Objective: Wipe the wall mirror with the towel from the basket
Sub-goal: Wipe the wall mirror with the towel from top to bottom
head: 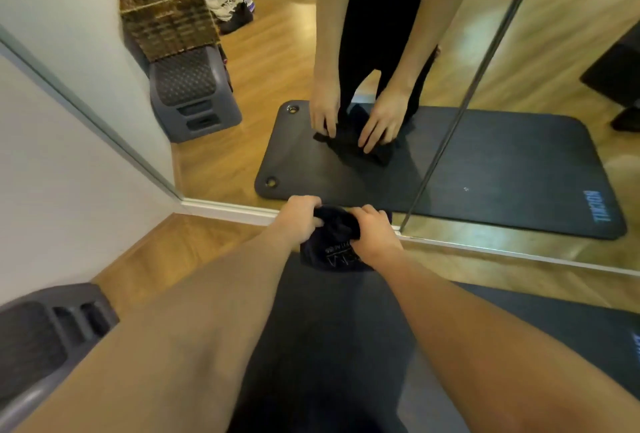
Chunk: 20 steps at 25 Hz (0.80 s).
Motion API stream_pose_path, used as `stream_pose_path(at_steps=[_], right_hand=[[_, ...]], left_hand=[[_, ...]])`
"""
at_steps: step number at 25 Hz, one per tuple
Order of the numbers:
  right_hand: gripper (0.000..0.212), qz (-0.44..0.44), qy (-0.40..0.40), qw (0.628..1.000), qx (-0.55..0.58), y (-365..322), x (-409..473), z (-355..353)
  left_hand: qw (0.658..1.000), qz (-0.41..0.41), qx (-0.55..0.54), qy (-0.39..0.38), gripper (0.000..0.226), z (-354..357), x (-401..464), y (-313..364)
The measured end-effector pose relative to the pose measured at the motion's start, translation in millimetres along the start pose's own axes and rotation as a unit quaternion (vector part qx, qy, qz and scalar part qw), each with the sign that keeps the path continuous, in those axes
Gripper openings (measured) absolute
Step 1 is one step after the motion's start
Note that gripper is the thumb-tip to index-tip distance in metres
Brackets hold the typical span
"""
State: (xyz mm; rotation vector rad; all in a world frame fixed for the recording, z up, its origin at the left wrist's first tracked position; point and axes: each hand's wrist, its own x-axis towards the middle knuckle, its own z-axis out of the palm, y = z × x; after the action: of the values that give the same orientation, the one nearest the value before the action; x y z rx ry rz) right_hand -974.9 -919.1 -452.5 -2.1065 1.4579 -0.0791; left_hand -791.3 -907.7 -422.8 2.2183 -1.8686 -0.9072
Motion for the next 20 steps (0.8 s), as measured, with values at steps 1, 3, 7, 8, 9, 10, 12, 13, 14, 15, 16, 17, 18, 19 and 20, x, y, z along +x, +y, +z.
stream_pose_path(at_steps=[1, 3, 7, 8, 9, 10, 12, 13, 14, 15, 16, 17, 18, 19, 20], right_hand=[[0.051, -0.001, 0.001, 1.0, 0.003, 4, -15, -18], [0.049, -0.011, 0.005, 1.0, -0.002, 8, -37, -51], [0.047, -0.022, -0.001, 1.0, -0.02, 5, -63, -90], [0.046, -0.023, -0.003, 0.999, -0.029, 2, -65, -93], [0.045, -0.023, -0.006, 0.999, -0.035, -1, -65, -94], [0.044, -0.019, -0.011, 0.999, -0.038, -4, -63, -93], [0.044, -0.001, -0.026, 0.998, -0.052, -17, -62, -84], [0.045, 0.003, -0.031, 0.998, -0.057, -25, -59, -79], [0.046, 0.006, -0.037, 0.998, -0.058, -33, -57, -73], [0.047, 0.012, -0.043, 0.997, -0.061, -42, -57, -67], [0.047, 0.021, -0.043, 0.997, -0.066, -52, -56, -63], [0.046, 0.032, -0.04, 0.996, -0.069, -62, -57, -62], [0.045, 0.04, -0.036, 0.996, -0.067, -72, -60, -63], [0.044, 0.045, -0.026, 0.997, -0.065, -83, -64, -67], [0.043, 0.047, -0.016, 0.997, -0.061, -97, -70, -73]], left_hand=[[1.0, -0.003, 0.005, 0.003, 0.011, -4, -10, 18], [1.0, -0.005, 0.004, 0.023, 0.012, -9, -26, 46], [0.999, -0.017, -0.021, 0.038, 0.013, -19, -56, 70], [0.999, -0.023, -0.028, 0.04, 0.013, -21, -60, 71], [0.998, -0.027, -0.036, 0.041, 0.013, -22, -63, 70], [0.998, -0.029, -0.043, 0.042, 0.013, -20, -65, 67], [0.997, -0.038, -0.051, 0.044, 0.011, -15, -67, 55], [0.997, -0.041, -0.054, 0.04, 0.011, -13, -68, 46], [0.997, -0.043, -0.058, 0.035, 0.01, -12, -70, 37], [0.997, -0.044, -0.059, 0.031, 0.01, -11, -73, 30], [0.997, -0.037, -0.053, 0.031, 0.012, -15, -74, 23], [0.998, -0.03, -0.049, 0.027, 0.014, -21, -76, 17], [0.998, -0.025, -0.051, 0.023, 0.014, -28, -80, 13], [0.998, -0.02, -0.05, 0.023, 0.012, -39, -83, 11], [0.998, -0.015, -0.047, 0.024, 0.01, -55, -91, 10]])
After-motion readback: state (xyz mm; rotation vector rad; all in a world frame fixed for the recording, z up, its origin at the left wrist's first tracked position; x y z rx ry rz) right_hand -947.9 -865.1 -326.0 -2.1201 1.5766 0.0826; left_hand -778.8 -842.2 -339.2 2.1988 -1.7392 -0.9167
